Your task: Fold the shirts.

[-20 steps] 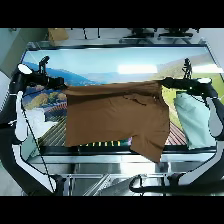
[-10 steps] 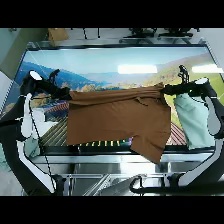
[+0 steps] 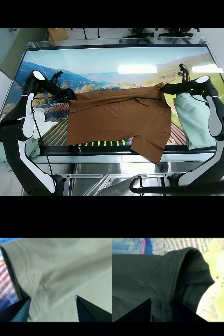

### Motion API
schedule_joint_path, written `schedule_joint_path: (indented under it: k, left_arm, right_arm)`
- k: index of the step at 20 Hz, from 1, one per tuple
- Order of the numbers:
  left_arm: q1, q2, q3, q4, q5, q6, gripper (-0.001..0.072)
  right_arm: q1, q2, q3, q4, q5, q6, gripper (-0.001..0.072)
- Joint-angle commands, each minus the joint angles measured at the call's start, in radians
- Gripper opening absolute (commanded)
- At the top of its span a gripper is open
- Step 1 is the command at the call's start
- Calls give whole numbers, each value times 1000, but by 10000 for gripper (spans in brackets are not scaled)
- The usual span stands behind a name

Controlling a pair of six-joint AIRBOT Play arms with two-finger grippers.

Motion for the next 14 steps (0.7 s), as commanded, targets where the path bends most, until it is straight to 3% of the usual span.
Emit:
schedule_joint_path:
  k: [1, 3, 7, 11, 14]
  left_arm:
    - [32, 24, 70, 1, -193, -88, 608]
    - [60, 99, -23, 1, -212, -93, 597]
    - [111, 375, -544, 2, -67, -39, 599]
    - [159, 559, -966, 0, 103, -15, 600]
    - [160, 607, -1109, -11, 261, 2, 599]
  right_arm:
    - [-41, 129, 0, -84, 92, 134, 301]
    - [-94, 227, -28, -188, 186, 238, 300]
    - [-208, 465, -334, -247, 280, 357, 296]
    - [-254, 708, -692, -249, 242, 417, 298]
    - [-254, 803, -850, -249, 196, 432, 304]
